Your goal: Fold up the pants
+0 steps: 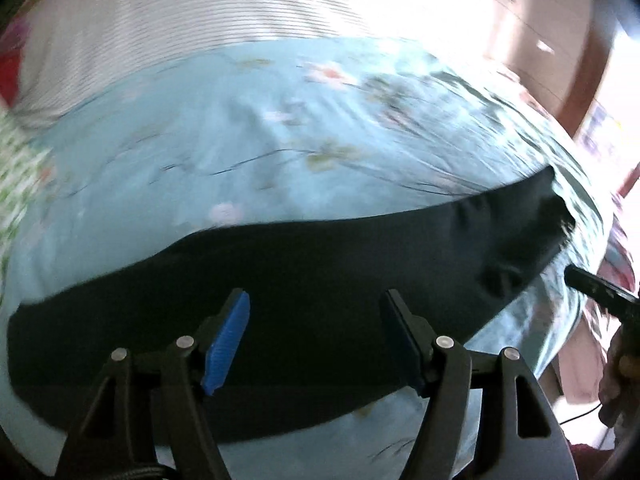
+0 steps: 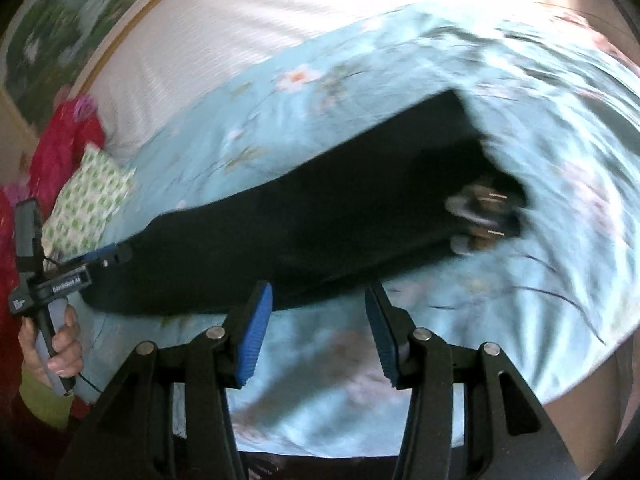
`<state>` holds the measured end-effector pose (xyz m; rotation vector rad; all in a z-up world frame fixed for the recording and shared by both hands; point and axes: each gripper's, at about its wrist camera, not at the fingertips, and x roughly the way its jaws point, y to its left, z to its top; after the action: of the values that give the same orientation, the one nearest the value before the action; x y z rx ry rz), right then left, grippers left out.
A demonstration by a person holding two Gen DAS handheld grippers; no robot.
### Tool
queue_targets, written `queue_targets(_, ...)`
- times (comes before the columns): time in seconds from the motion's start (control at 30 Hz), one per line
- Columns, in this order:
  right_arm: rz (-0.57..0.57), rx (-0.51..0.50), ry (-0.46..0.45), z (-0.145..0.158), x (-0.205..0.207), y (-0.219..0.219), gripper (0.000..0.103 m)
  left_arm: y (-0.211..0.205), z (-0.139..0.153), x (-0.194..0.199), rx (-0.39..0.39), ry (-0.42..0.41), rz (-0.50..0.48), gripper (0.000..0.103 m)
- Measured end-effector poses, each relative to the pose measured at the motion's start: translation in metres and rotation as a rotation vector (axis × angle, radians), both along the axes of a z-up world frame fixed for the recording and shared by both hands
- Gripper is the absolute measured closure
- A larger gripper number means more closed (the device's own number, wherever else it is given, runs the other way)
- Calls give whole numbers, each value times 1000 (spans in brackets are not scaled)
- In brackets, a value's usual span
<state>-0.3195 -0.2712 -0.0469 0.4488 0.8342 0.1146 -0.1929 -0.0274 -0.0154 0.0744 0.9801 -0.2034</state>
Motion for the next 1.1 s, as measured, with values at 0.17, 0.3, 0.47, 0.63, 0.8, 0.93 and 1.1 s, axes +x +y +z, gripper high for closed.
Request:
queue_targets(0.17,-108,37,-20,0,-1,-29,53,-55,-3,29,4,33,-183,34)
queue_targets(0.3,-136,55,-47,2,3,-37,53,-92,-2,52,5,51,-291,34)
queue_targets(0.47,-165,105,-22,-6,10,-47,53,-129,-7,88,15,89,-374,34)
queue_targets(0.63,-218,220,61,-20,4,-51,53,-161,-15,114,4,154,-504,34)
queue_targets(0.8,-273,324,46,-35,15,-61,53,-192,-26,137,-26,247,-627,34)
queue_targets(0.93,-300,417,-5,-43,24,-71,60,-218,-36,145,-4,274,-669,34)
queue_targets(1.1,-272,446,-18,-54,17,-84,92,-259,-46,150,-4,306,-747,35)
